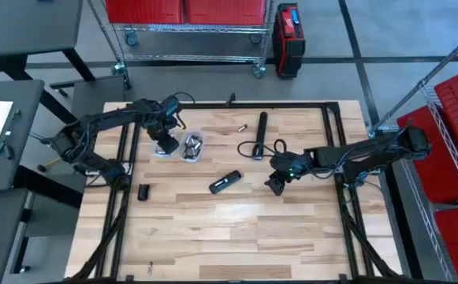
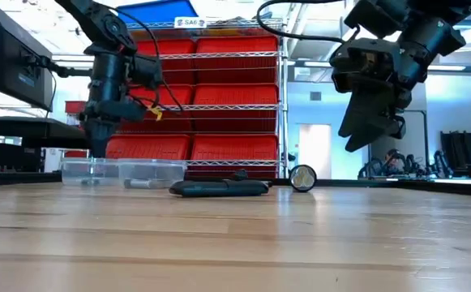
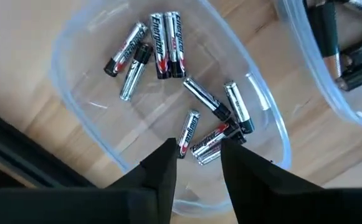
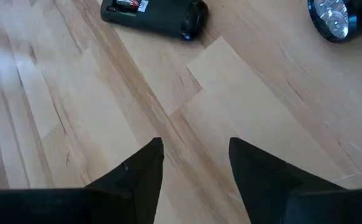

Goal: Insert battery
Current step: Insert the silver battery into the remote control battery compartment

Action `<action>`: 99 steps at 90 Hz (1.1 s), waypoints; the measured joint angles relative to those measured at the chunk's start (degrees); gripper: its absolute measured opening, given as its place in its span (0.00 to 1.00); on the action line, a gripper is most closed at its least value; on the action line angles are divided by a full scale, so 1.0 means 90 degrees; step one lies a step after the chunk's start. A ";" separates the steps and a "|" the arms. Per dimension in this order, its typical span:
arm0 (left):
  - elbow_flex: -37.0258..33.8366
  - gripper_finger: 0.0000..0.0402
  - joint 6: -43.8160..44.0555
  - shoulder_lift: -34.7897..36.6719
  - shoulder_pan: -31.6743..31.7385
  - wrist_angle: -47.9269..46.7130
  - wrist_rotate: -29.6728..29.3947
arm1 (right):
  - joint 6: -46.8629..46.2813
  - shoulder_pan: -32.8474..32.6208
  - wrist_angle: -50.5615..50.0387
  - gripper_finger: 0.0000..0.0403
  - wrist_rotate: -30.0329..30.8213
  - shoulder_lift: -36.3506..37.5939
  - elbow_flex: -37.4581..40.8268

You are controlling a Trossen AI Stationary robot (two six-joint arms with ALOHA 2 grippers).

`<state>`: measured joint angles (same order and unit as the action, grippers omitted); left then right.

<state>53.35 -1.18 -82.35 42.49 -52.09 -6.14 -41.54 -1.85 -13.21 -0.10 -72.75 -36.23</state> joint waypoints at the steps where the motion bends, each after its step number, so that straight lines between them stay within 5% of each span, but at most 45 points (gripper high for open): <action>1: -0.0022 0.26 -0.0068 0.0000 -0.0002 0.0015 0.0014 | 0.0000 0.0000 0.0000 0.43 0.0000 0.0000 0.0000; 25: -0.0708 0.26 -0.1943 -0.0007 -0.0007 0.0660 0.0363 | -0.0002 0.0000 0.0000 0.43 0.0005 0.0000 0.0000; 68: -0.1226 0.26 -0.3828 -0.0005 -0.0007 0.1148 0.0653 | -0.0055 0.0000 0.0005 0.43 0.0013 0.0000 0.0000; 99: -0.1645 0.26 -0.4026 0.0008 -0.0007 0.1773 0.0528 | -0.0073 -0.0014 0.0023 0.43 0.0028 0.0002 0.0000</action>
<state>38.54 -37.42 -82.28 42.44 -36.13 -1.39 -42.19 -1.97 -13.00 0.15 -72.73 -36.23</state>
